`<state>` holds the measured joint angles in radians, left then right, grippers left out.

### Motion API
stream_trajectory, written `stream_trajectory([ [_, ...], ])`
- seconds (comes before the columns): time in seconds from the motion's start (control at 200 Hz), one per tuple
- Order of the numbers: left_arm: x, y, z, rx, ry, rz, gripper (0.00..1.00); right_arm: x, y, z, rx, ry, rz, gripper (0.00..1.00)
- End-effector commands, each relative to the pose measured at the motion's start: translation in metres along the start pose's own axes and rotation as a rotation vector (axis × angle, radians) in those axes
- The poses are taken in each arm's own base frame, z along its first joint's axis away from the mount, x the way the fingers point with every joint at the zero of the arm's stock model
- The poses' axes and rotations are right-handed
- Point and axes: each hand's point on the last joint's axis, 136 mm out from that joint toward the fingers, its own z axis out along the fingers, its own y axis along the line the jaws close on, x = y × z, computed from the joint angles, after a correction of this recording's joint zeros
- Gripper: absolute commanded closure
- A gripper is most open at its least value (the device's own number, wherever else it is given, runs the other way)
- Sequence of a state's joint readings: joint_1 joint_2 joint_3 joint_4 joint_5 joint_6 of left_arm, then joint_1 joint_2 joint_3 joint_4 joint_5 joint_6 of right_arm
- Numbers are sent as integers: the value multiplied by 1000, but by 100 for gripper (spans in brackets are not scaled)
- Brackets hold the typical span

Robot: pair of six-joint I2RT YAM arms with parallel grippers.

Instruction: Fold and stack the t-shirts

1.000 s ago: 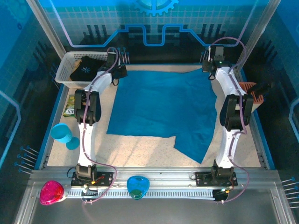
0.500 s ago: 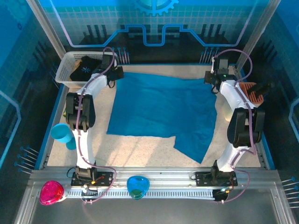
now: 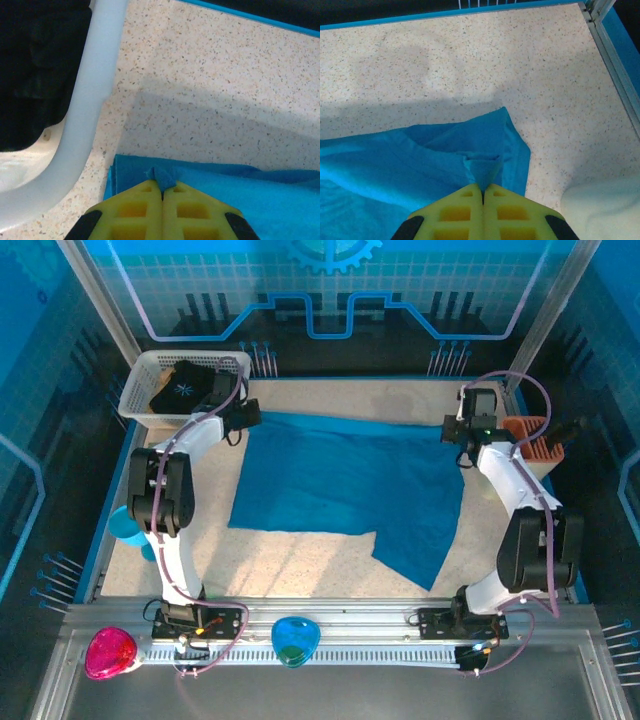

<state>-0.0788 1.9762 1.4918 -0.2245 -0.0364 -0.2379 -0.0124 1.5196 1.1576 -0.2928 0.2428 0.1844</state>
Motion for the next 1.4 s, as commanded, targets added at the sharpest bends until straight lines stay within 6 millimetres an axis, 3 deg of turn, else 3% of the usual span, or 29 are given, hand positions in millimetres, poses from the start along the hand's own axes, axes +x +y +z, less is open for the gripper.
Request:
stream_trajectory([
  [0.0, -7, -2, -13, 13, -39, -17, 100, 5, -5, -7, 4, -23, 47, 100],
  [0.17, 11, -3, -5, 13, 8, -14, 100, 36, -6, 0, 9, 39, 82, 100],
  [0.39, 35, 5, 11, -18, 83, -40, 100, 85, -1, 24, 6, 210, 115, 100],
  [0.48, 44, 10, 11, -41, 94, -49, 80, 102, 2, 31, 2, 278, 123, 100],
  [0.586, 49, 15, 3, -61, 79, -54, 67, 119, 6, 31, -22, 338, 130, 100],
  [0.731, 48, 15, -17, -58, 40, -46, 54, 136, 16, 25, -79, 403, 135, 89],
  [0.976, 28, 10, -52, -57, -25, -23, 35, 141, 27, 11, -151, 456, 129, 74],
  [1.141, 12, 4, -70, -62, -61, -1, 27, 117, 33, 9, -186, 410, 102, 57],
  [1.251, 3, -2, -79, -57, -76, 4, 24, 101, 49, 20, -245, 395, 68, 51],
  [1.391, -3, -8, -95, -40, -105, -2, 19, 95, 68, 49, -279, 420, 6, 44],
])
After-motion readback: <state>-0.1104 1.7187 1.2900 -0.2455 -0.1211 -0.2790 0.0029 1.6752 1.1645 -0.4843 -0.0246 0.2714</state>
